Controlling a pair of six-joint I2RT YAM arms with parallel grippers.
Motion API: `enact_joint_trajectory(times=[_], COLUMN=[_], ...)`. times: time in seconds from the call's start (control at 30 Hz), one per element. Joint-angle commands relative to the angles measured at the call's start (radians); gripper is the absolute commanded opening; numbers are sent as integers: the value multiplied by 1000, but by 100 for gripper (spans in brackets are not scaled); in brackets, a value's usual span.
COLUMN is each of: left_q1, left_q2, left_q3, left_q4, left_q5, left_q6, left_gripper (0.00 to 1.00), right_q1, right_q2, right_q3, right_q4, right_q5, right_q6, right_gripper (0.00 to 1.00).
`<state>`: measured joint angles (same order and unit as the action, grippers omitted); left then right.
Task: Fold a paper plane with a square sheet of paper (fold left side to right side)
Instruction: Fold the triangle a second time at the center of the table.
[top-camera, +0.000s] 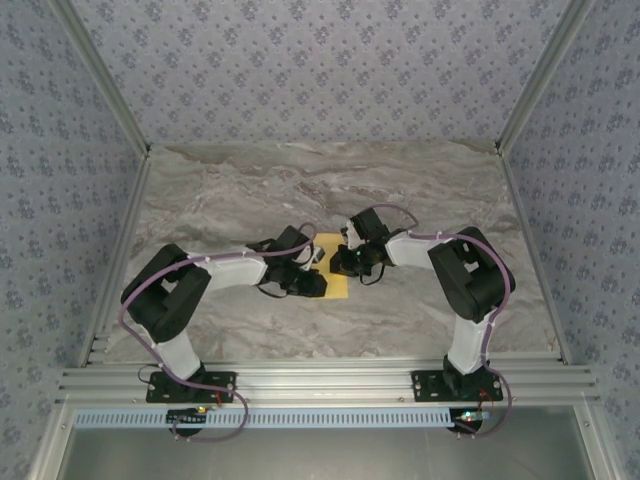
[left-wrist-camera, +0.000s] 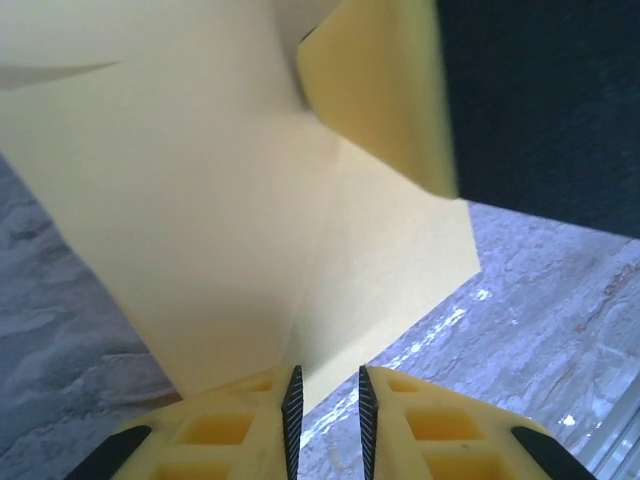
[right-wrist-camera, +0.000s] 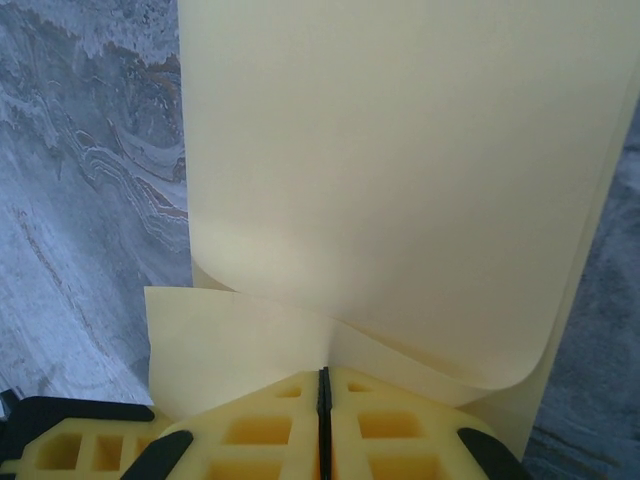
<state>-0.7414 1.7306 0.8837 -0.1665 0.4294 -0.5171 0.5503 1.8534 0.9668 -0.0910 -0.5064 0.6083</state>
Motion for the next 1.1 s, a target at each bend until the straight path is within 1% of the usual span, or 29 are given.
enact_joint_trajectory(times=[0.0, 0.17, 0.33, 0.47, 0.6, 0.73, 0.87, 1.07], left_q1=[11, 10, 11, 19, 25, 31, 37, 42], left_q2=[-8, -8, -9, 1, 17, 18, 18, 14], left_q3=[-20, -42, -88, -134, -154, -166, -169, -171], left_q4=[-5, 6, 45, 119, 151, 154, 156, 150], left_q5=[-15, -16, -3, 48, 72, 77, 78, 76], left_q6=[15, 9, -10, -31, -33, -28, -27, -26], left_gripper=[23, 21, 10, 4, 2, 1, 1, 1], right_q1=[-4, -6, -18, -24, -9, 33, 74, 101], right_q2=[25, 24, -4, -77, -129, -146, -107, -43], right_q3=[5, 3, -22, -55, -70, -79, -68, -43], right_q4=[-81, -81, -1, 75, 92, 108, 123, 119], right_q5=[53, 51, -10, -44, -73, -74, -63, -44], right_q6=[-25, -29, -18, -11, -24, -24, -7, -3], right_gripper=[11, 11, 8, 6, 5, 6, 6, 6])
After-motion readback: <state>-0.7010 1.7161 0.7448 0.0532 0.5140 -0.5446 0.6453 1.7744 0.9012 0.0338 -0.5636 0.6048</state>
